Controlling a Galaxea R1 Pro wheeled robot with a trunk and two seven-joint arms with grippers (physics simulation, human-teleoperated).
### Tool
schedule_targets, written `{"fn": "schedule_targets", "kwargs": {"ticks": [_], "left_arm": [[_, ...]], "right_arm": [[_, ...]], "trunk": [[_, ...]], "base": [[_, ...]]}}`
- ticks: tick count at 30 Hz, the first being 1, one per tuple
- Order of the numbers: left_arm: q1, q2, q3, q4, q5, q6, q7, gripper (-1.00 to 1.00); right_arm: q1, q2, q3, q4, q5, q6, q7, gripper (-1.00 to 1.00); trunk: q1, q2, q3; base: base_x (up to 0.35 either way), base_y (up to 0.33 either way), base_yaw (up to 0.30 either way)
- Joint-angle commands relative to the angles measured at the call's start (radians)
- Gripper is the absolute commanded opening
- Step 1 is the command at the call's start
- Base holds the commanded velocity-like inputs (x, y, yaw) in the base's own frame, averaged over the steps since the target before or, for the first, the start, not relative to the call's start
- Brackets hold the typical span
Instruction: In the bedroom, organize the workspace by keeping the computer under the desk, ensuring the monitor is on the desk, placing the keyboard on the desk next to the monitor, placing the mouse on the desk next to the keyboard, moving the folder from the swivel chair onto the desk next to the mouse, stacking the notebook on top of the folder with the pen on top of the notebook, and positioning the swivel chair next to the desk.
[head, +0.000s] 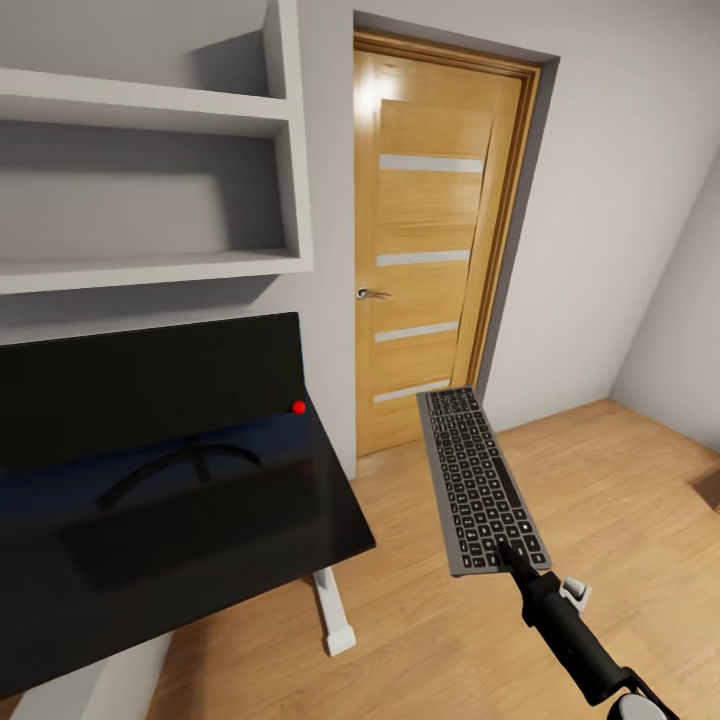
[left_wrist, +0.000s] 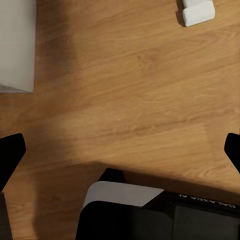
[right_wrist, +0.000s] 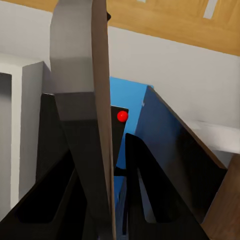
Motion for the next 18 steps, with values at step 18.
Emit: {"fn": "schedule_targets", "kwargs": {"ticks": [18], "left_arm": [[-0.001, 0.000, -0.006, 0.013, 0.003, 0.005, 0.007, 1.00]], "right_arm": [[0.000, 0.094, 0.061, -0.060, 0.120, -0.234, -0.127, -1.00]], "trunk": [[0.000, -0.001, -0.001]], "base": [[0.000, 0.009, 0.000]]}}
